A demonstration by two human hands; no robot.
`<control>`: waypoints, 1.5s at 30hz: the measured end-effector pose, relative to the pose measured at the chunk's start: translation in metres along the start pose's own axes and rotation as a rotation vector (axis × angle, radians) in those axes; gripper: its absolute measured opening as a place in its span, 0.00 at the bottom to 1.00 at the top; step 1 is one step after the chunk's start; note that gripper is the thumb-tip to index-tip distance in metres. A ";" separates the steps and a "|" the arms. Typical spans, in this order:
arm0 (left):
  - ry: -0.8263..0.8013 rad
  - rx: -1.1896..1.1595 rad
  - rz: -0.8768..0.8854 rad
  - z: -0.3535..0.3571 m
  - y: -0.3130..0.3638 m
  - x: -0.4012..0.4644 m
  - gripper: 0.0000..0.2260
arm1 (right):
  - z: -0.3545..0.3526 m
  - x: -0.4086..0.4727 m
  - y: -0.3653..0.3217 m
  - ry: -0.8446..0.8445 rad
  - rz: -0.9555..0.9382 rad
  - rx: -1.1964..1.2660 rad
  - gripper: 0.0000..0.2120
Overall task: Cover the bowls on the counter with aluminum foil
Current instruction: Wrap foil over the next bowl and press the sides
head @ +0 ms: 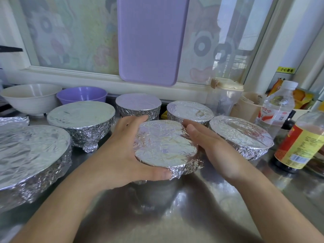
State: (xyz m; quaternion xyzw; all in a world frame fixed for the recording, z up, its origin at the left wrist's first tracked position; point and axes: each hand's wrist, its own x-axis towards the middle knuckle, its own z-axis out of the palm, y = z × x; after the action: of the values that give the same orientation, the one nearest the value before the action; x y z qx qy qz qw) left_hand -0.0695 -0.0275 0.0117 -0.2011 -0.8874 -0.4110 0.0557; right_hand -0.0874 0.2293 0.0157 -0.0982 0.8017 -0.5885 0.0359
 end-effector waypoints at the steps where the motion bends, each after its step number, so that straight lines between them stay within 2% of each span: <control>1: -0.009 -0.004 0.001 0.000 0.000 0.000 0.63 | 0.001 -0.006 0.001 0.005 -0.018 0.024 0.29; 4: -0.034 -0.044 0.004 0.000 -0.002 0.000 0.63 | 0.005 -0.005 0.001 0.074 -0.034 0.006 0.13; 5: -0.051 -0.087 -0.003 -0.001 -0.002 0.000 0.63 | 0.006 -0.005 -0.001 0.111 -0.042 -0.008 0.10; 8: -0.114 -0.187 -0.037 -0.005 -0.005 0.002 0.66 | 0.007 -0.006 -0.002 0.209 -0.092 -0.060 0.12; 11: -0.113 -0.241 -0.053 -0.006 -0.004 0.003 0.67 | 0.010 -0.007 -0.005 0.276 -0.116 -0.053 0.08; 13: -0.101 -0.244 -0.051 -0.003 -0.003 0.002 0.65 | 0.013 -0.006 -0.004 0.241 -0.111 0.008 0.07; 16: -0.095 -0.238 -0.054 -0.001 -0.002 0.001 0.63 | 0.021 -0.006 -0.007 0.171 -0.104 0.062 0.14; 20: -0.091 -0.240 -0.059 0.000 -0.003 0.002 0.64 | 0.022 -0.006 -0.005 0.150 -0.068 0.070 0.15; 24: -0.081 -0.242 -0.054 -0.002 -0.006 0.004 0.64 | 0.017 -0.007 -0.004 0.065 -0.063 0.074 0.11; 26: -0.074 -0.234 -0.049 -0.004 -0.008 0.004 0.64 | 0.014 -0.008 -0.003 0.013 -0.043 0.044 0.17; 29: -0.068 -0.227 -0.045 -0.007 -0.009 0.003 0.63 | 0.007 -0.013 -0.009 -0.104 -0.011 -0.023 0.39; 30: -0.068 -0.226 -0.047 -0.008 -0.008 0.003 0.63 | 0.005 -0.016 -0.012 -0.148 -0.006 -0.051 0.38; 32: -0.067 -0.217 -0.056 -0.007 -0.006 0.002 0.65 | 0.004 -0.021 -0.023 -0.229 0.003 -0.084 0.25; 33: -0.060 -0.208 -0.064 -0.006 -0.005 0.002 0.68 | 0.003 -0.023 -0.026 -0.265 0.011 -0.097 0.24; 36: -0.031 -0.176 -0.083 -0.001 0.001 0.001 0.72 | -0.004 -0.021 -0.023 -0.330 -0.011 -0.182 0.36; 40: -0.003 -0.145 -0.069 0.003 0.004 0.001 0.72 | -0.007 -0.018 -0.012 -0.307 -0.063 -0.243 0.51; 42: -0.002 -0.127 -0.051 0.005 0.003 0.001 0.71 | -0.005 -0.016 -0.009 -0.289 -0.055 -0.206 0.53; 45: 0.002 -0.106 -0.031 0.004 0.007 0.000 0.71 | -0.003 -0.014 -0.006 -0.289 -0.055 -0.144 0.52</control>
State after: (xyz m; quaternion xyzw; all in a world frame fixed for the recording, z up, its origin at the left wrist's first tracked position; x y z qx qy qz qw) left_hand -0.0668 -0.0202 0.0139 -0.1894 -0.8675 -0.4583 0.0395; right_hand -0.0740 0.2336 0.0212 -0.2058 0.8253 -0.5101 0.1275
